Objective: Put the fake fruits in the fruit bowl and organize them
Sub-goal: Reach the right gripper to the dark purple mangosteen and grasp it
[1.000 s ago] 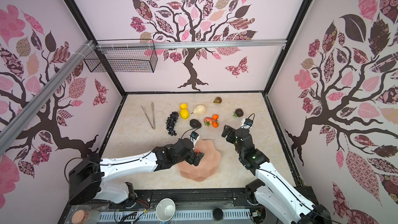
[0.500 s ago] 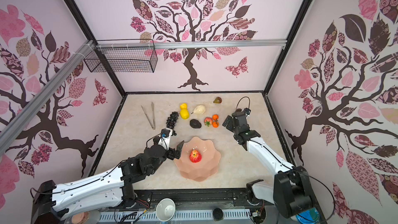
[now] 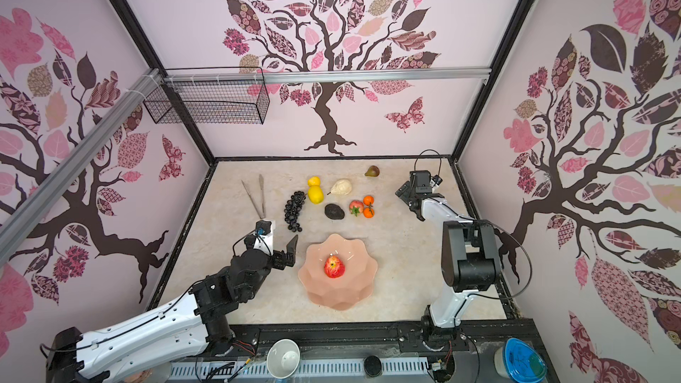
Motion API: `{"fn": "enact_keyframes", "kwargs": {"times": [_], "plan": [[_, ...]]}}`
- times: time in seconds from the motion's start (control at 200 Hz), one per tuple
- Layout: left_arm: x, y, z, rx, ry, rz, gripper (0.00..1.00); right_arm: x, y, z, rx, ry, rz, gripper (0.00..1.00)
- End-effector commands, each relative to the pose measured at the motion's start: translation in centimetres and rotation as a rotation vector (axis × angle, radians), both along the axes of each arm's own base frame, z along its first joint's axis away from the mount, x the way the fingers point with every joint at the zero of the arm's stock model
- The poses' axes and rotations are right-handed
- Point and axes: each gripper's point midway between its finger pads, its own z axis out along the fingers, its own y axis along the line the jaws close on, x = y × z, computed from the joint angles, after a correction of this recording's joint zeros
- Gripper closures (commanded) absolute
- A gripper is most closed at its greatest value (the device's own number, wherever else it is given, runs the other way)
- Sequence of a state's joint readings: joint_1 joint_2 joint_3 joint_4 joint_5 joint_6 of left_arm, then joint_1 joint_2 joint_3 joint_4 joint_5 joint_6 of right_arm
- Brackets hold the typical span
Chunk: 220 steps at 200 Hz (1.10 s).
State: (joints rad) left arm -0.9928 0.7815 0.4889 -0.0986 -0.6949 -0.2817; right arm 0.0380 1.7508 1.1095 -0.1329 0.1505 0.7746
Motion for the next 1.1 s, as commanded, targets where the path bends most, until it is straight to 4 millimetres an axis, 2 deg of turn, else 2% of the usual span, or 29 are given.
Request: {"fn": "enact_keyframes", "kwargs": {"times": [0.0,0.205,0.505,0.87,1.095], "plan": [[0.0,0.2,-0.8,0.006,0.015,0.006,0.02,1.8,0.6,-1.1,0.046,0.023,-0.012,0.00],[0.0,-0.3,-1.1,0.007,0.030,-0.008,0.02,3.6,-0.2,-2.8,0.021,0.068,-0.057,0.00],[0.1,-0.4,-1.3,0.014,0.034,-0.007,0.02,5.8,-1.1,-3.8,0.005,0.079,-0.095,0.01],[0.2,-0.4,-1.4,0.020,0.033,-0.005,0.02,6.2,-1.9,-5.9,0.003,0.115,-0.103,0.09],[0.3,-0.5,-1.6,0.026,0.037,-0.003,0.02,6.4,-1.8,-6.1,0.003,0.115,-0.090,0.14]]}}
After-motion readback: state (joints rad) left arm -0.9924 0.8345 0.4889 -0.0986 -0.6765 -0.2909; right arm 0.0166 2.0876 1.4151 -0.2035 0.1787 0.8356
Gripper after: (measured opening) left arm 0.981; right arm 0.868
